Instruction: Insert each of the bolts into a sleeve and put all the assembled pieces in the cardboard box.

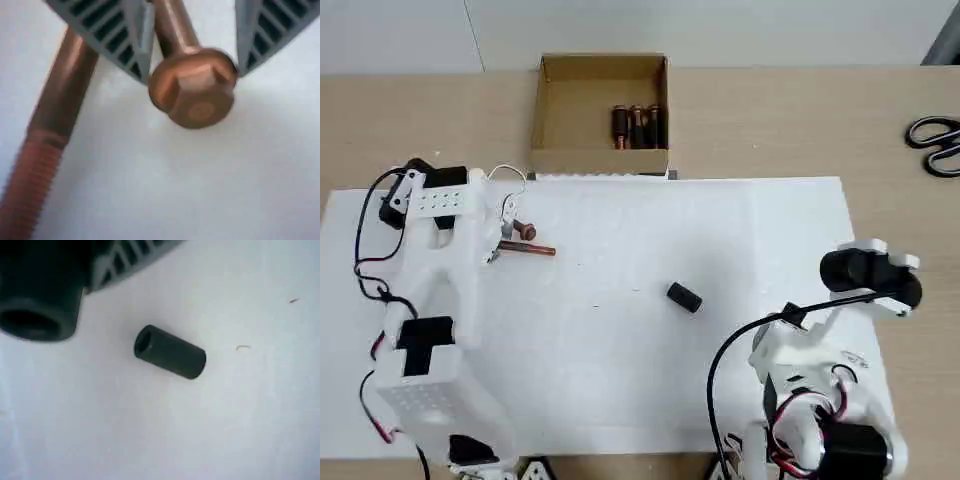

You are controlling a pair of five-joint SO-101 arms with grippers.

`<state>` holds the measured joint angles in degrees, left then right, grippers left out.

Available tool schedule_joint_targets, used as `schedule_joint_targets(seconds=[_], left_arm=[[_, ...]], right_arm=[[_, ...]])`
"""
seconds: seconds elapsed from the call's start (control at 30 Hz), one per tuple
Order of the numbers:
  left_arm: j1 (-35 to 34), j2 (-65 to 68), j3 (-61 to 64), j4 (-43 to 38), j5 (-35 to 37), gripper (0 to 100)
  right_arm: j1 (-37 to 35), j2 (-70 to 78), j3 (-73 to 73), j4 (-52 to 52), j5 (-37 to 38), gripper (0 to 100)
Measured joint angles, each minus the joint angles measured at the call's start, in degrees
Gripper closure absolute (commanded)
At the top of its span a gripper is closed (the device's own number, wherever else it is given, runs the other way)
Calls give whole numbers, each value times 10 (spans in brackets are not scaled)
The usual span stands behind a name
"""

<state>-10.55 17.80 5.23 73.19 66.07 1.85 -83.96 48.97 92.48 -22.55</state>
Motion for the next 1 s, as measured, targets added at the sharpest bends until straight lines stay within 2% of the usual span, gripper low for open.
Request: schedule_joint_targets(seconds=[0.43,0.6,1.0], left_arm=[[28,55,-40,1,1,893],[31,70,-50,3,3,993],[35,87,-72,7,1,994]], right_arm=[[0,-1,0,0,0,995],[0,-1,0,0,0,995],[0,-1,0,0,0,995]])
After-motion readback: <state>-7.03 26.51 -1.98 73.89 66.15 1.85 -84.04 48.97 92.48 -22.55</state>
